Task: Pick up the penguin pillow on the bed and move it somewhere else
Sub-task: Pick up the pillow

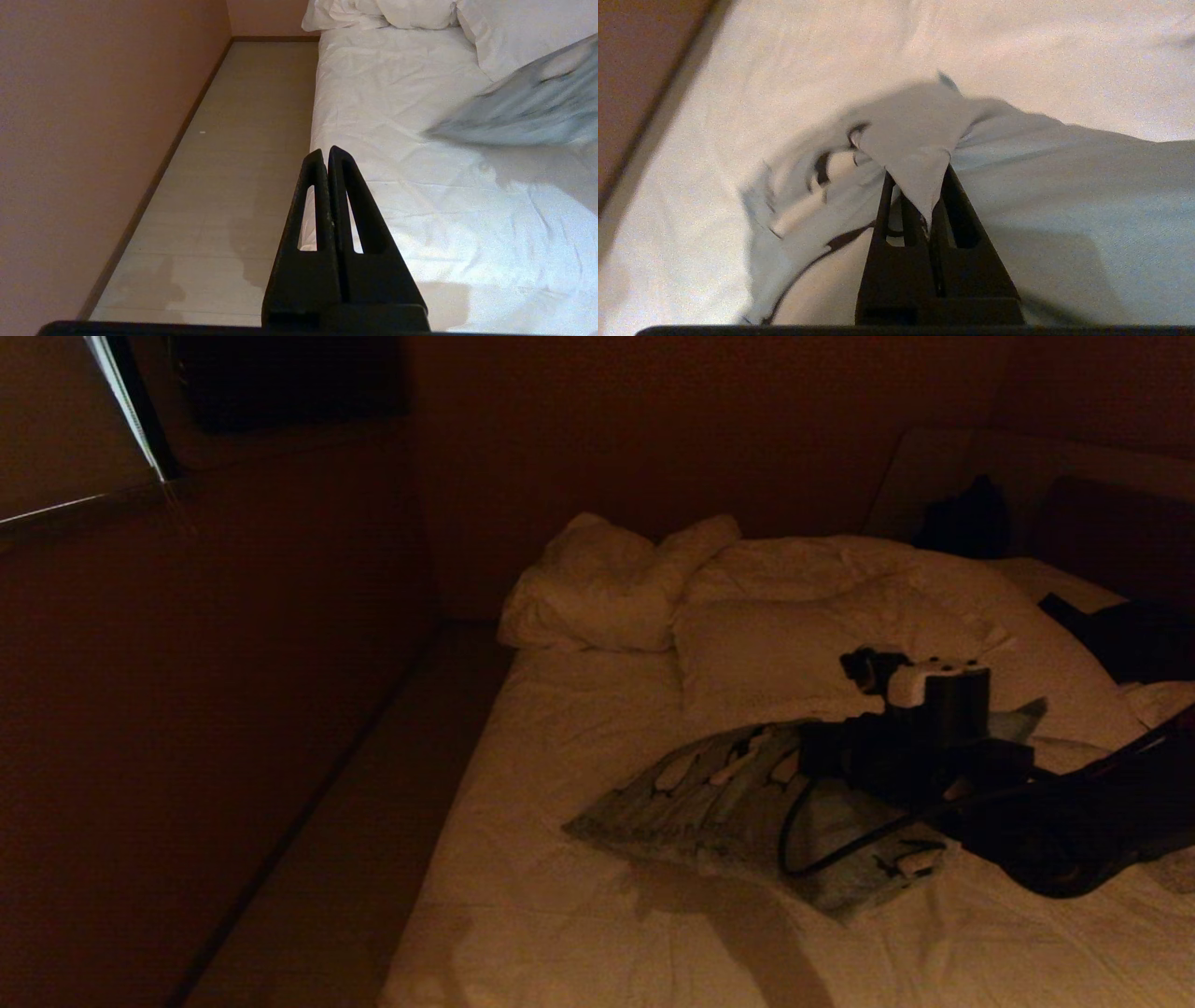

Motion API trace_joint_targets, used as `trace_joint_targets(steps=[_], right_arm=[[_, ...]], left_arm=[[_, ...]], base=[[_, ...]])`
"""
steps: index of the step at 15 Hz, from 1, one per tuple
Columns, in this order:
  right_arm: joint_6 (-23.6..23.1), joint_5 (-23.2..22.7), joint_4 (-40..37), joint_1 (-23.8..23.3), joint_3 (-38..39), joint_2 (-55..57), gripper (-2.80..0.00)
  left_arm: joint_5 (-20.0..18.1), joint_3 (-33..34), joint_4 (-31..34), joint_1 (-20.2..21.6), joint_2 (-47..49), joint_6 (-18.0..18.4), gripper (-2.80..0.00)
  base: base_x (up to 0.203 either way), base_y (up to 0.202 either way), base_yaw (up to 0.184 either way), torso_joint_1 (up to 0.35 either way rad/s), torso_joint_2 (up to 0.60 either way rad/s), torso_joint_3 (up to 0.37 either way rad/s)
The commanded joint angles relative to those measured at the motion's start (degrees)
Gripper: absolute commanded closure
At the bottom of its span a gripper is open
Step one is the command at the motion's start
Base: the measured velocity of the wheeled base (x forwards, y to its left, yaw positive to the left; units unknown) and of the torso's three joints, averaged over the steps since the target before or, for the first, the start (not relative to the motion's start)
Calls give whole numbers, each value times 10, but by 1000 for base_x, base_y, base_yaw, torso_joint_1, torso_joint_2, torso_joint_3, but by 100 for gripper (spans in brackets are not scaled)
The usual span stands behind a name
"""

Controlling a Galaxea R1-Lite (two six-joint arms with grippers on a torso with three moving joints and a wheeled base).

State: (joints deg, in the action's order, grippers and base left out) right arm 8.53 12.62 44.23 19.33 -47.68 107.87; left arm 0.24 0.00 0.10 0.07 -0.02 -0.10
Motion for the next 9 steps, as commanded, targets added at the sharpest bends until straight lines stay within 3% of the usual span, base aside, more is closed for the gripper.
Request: trace_joint_targets(steps=[1,9], right_arm=[[-5,0,-1,-18,-2,-66,0],[-50,-7,-18,-100,-11,-196,0]], left_arm=[[0,0,0,0,-1,0,0],[0,0,0,0,-1,0,0]], base=[[0,0,0,0,0,0],[0,0,0,0,0,0]])
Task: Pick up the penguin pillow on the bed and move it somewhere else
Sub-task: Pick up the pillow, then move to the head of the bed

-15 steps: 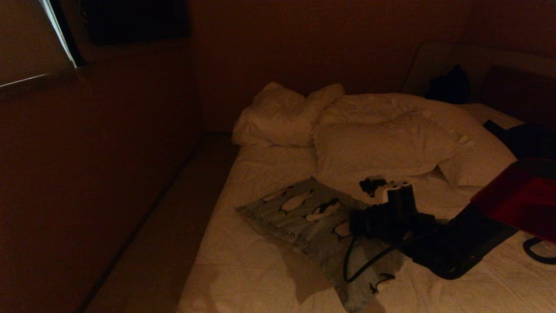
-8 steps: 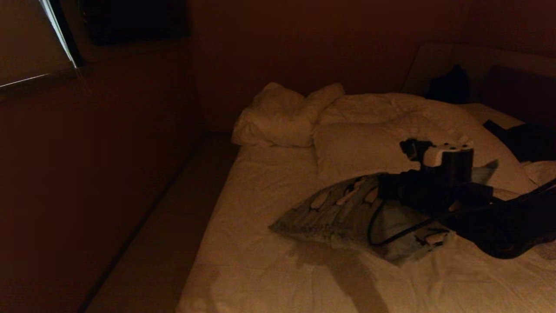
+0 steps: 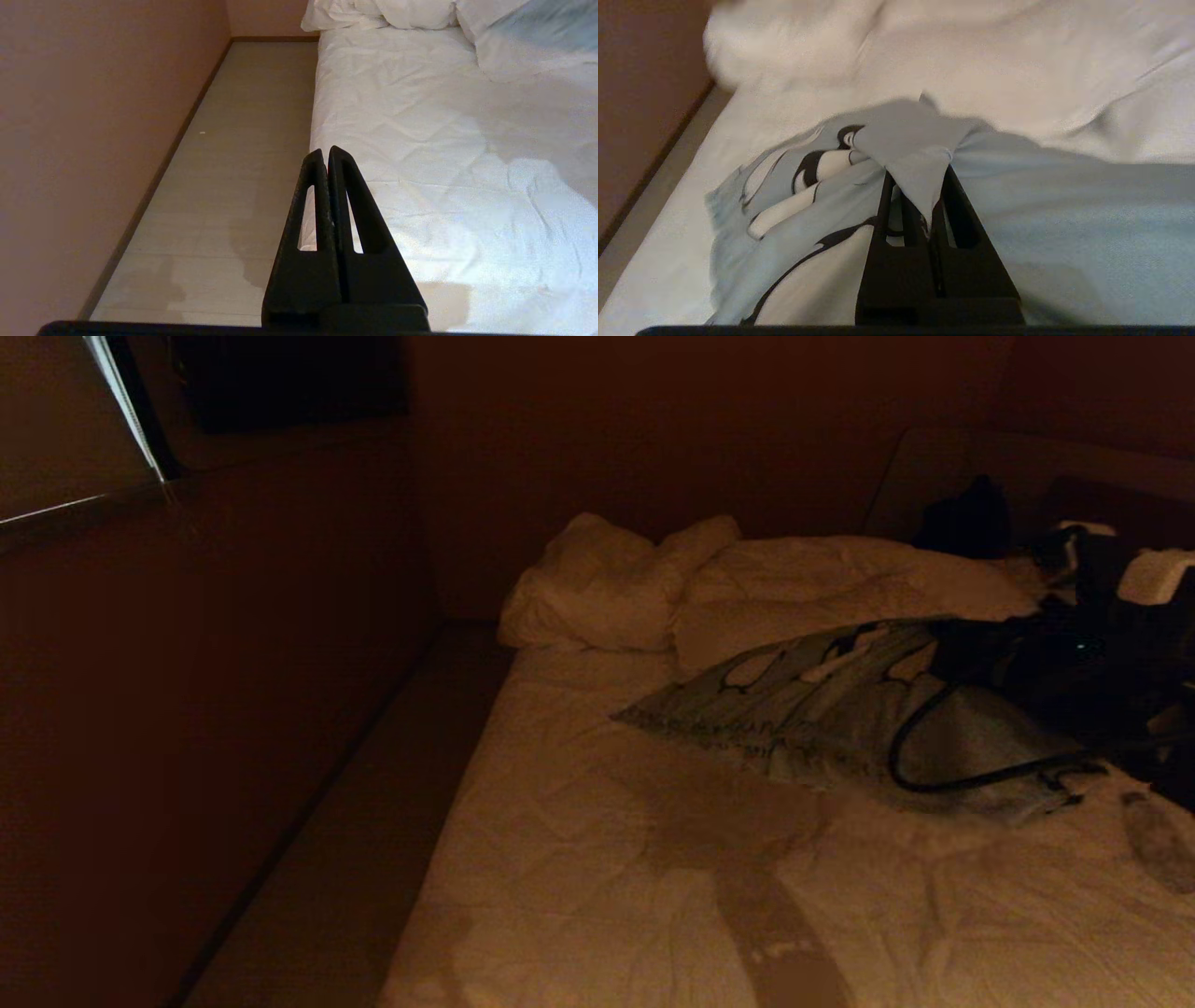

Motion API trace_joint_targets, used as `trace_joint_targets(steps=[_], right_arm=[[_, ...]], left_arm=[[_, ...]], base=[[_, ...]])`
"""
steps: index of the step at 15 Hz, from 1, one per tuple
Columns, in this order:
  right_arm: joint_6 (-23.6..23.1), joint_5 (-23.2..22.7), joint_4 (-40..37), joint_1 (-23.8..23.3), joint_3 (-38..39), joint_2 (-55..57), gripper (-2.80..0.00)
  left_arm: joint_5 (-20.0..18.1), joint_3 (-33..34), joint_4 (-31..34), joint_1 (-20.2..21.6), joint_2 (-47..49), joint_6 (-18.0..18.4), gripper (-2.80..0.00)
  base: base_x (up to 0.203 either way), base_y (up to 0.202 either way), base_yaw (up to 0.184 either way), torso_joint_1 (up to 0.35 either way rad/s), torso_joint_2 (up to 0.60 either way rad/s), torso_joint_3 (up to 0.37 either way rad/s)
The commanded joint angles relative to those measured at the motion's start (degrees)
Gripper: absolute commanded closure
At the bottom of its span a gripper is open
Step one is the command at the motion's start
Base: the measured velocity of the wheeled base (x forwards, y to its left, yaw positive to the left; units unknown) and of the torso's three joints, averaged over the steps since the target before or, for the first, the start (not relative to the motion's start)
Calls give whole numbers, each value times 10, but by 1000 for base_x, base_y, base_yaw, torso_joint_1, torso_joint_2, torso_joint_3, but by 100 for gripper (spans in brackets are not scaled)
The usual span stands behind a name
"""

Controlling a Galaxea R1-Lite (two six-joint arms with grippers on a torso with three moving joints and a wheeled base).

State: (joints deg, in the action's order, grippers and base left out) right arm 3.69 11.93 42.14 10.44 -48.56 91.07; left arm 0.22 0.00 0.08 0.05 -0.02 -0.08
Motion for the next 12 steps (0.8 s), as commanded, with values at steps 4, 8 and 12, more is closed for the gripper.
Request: trace_joint_targets(steps=[4,8,12], right_arm=[[-4,-1,3,-43,-18,-37,0],[-2,-14,3,-99,-37,-38,0],[-2,-35,3,-128,-44,-35,0]], left_arm=[[0,0,0,0,0,1,0],[0,0,0,0,0,0,0],[0,0,0,0,0,0,0]], base=[[0,0,0,0,0,0],[0,0,0,0,0,0],[0,0,0,0,0,0]])
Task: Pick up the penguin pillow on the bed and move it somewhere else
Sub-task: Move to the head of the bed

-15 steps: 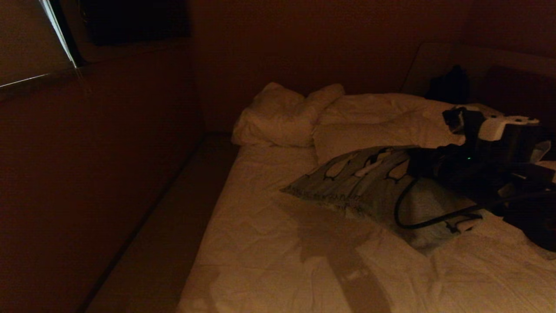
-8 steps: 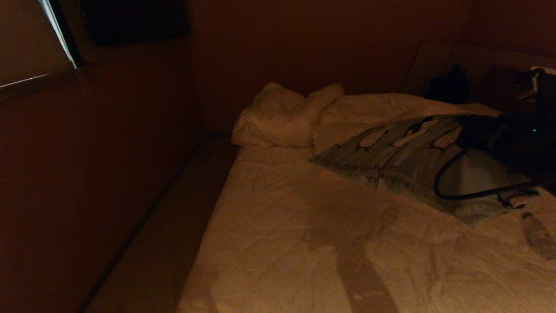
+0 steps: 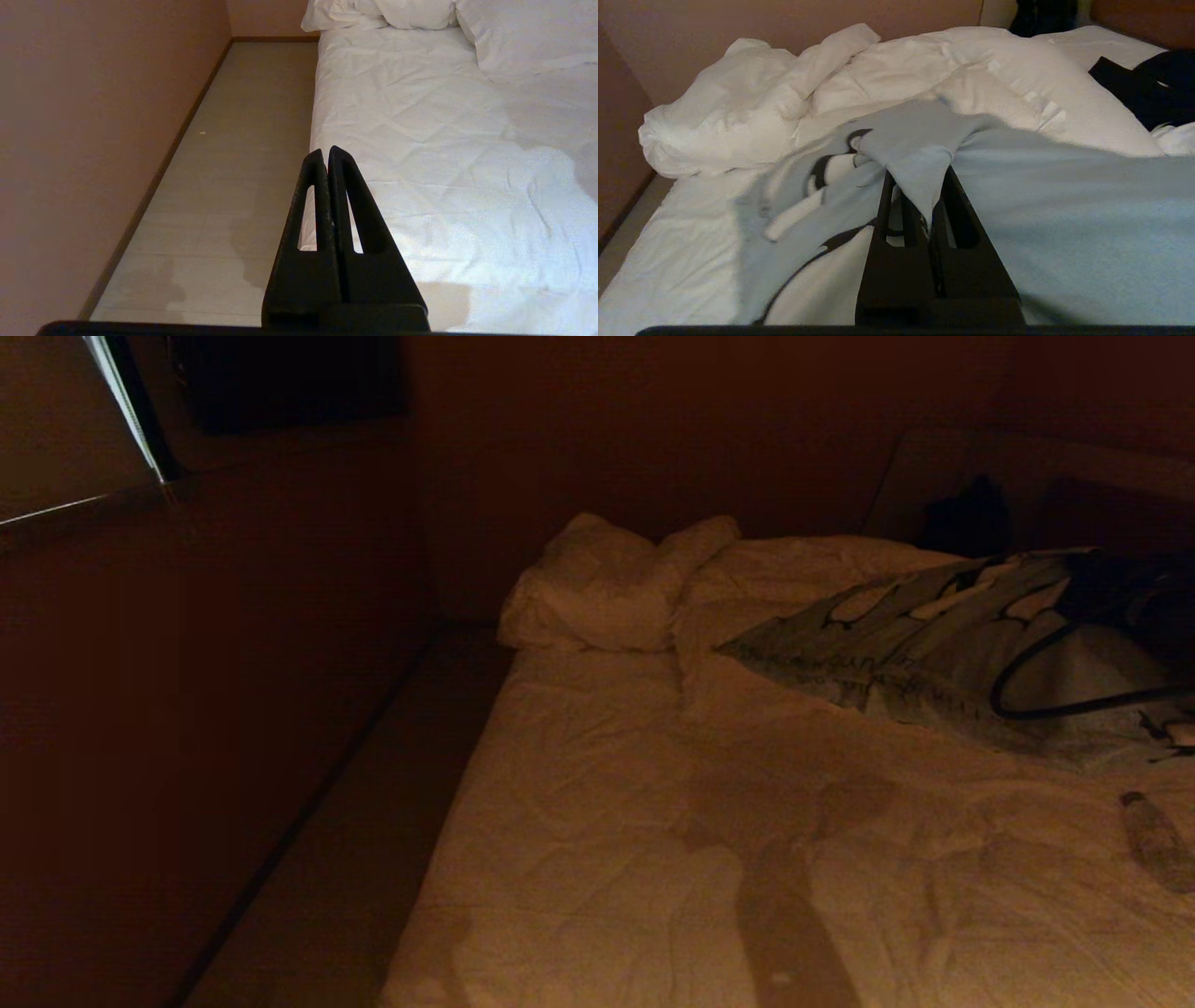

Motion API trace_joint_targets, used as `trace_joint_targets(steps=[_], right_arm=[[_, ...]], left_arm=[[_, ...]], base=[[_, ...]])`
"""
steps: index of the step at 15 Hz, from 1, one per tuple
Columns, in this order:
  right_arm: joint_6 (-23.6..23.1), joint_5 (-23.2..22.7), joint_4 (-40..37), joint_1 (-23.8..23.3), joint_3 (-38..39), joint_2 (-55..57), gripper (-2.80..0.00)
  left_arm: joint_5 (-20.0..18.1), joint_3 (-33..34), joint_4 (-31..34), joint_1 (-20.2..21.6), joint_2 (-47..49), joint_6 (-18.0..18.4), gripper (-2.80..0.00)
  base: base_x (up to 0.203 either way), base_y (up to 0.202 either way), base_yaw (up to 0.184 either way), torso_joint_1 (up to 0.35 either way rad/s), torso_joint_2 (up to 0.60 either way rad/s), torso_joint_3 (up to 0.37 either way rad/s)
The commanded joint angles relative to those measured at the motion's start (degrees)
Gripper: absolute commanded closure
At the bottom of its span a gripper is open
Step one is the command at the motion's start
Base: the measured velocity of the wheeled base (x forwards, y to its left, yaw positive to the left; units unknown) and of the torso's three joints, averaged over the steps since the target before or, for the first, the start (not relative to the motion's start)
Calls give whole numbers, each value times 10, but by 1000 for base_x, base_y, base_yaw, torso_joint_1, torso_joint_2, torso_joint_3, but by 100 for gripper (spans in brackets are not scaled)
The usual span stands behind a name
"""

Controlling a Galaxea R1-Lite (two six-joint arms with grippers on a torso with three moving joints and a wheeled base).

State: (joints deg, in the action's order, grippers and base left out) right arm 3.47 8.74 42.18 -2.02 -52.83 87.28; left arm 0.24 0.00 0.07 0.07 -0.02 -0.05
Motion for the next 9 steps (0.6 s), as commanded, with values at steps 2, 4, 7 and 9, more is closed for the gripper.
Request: trace_joint_targets(steps=[2,4,7,9], right_arm=[[1,-8,2,-16,-9,4,0],[2,-26,3,-38,-11,4,0],[4,-43,1,-71,-25,5,0],[6,-49,-2,-79,-27,4,0]], left_arm=[[0,0,0,-1,-1,0,0],[0,0,0,0,0,0,0],[0,0,0,0,-1,0,0],[0,0,0,0,0,0,0]], base=[[0,0,0,0,0,0],[0,0,0,0,0,0],[0,0,0,0,0,0],[0,0,0,0,0,0]])
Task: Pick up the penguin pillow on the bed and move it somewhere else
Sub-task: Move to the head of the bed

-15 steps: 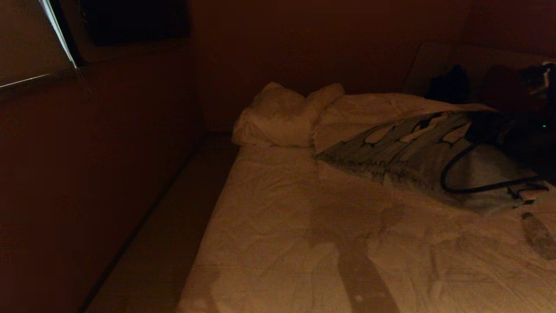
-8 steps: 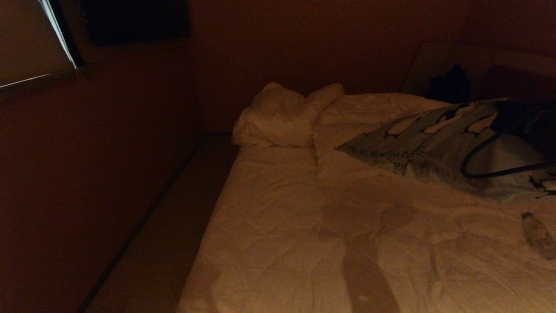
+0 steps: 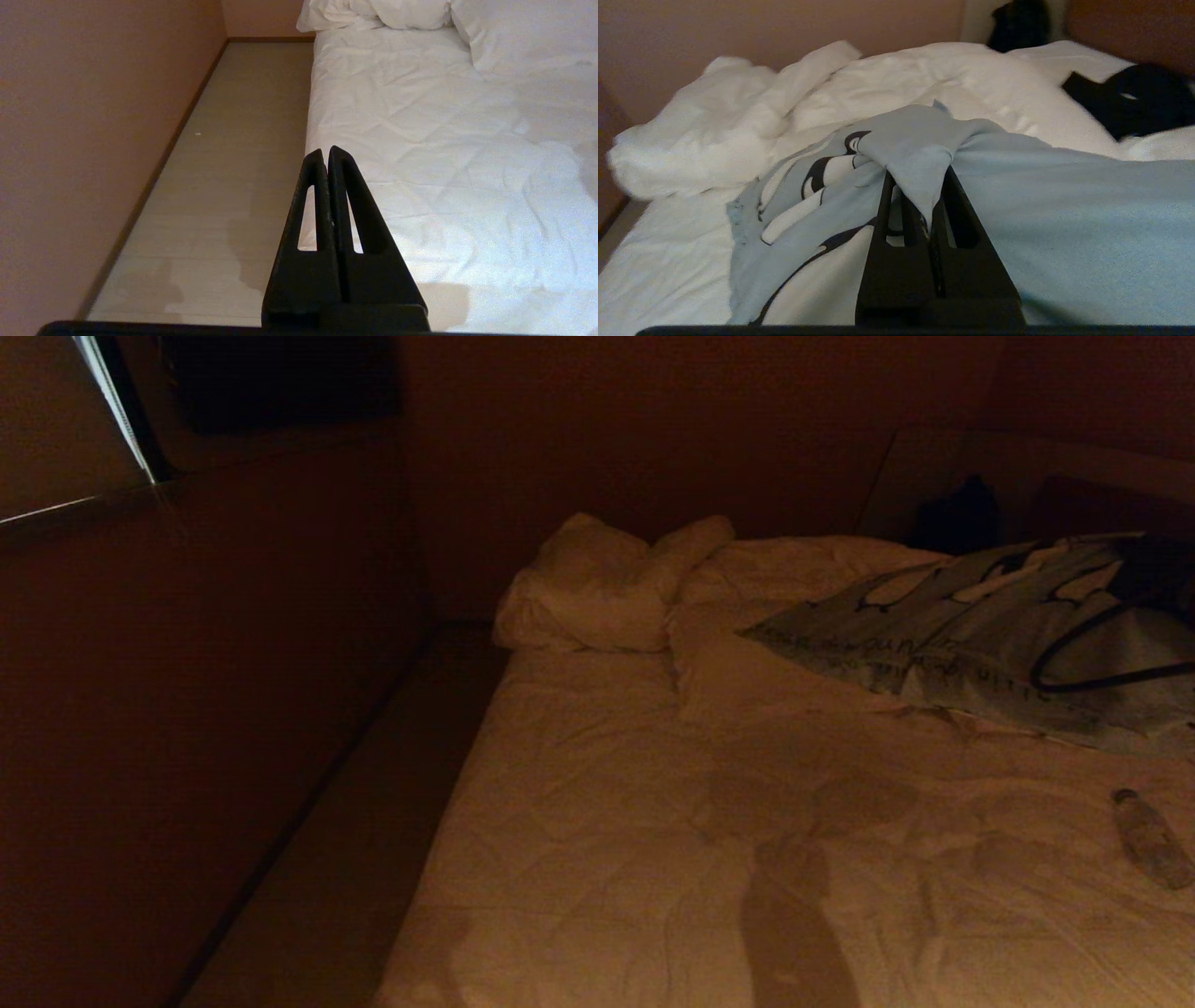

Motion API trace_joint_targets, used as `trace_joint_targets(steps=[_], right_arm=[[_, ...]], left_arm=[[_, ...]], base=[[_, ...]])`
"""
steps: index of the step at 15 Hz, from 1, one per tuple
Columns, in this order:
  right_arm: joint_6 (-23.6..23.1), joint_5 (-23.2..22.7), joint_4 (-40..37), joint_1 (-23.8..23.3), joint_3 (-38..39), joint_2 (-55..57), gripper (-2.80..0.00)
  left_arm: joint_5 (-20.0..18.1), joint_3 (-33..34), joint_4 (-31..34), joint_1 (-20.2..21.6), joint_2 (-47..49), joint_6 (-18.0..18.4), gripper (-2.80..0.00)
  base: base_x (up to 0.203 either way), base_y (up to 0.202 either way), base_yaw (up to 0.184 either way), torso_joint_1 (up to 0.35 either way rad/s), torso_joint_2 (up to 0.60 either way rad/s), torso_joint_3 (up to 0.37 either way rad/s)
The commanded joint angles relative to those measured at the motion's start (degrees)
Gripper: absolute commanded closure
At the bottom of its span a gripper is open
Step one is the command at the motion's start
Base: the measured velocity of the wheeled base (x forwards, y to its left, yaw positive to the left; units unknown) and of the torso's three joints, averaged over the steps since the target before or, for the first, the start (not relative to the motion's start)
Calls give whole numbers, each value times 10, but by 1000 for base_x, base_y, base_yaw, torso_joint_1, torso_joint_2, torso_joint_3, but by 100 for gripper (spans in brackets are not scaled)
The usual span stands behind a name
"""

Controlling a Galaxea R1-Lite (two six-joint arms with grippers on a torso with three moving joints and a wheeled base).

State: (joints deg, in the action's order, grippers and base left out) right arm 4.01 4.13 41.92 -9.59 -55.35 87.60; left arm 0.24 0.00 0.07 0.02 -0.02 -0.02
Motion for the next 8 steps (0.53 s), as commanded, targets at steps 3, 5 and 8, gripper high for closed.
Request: trace_joint_targets(steps=[3,5,8], right_arm=[[2,-4,-8,-13,-9,2,0],[2,-15,-8,-25,-13,3,0],[14,-29,-9,-45,-20,5,0]], left_arm=[[0,0,0,1,0,-1,0],[0,0,0,0,0,-1,0],[0,0,0,0,-1,-1,0]], base=[[3,-128,8,4,1,3],[0,-186,0,3,-2,2],[0,-196,0,0,3,2]])
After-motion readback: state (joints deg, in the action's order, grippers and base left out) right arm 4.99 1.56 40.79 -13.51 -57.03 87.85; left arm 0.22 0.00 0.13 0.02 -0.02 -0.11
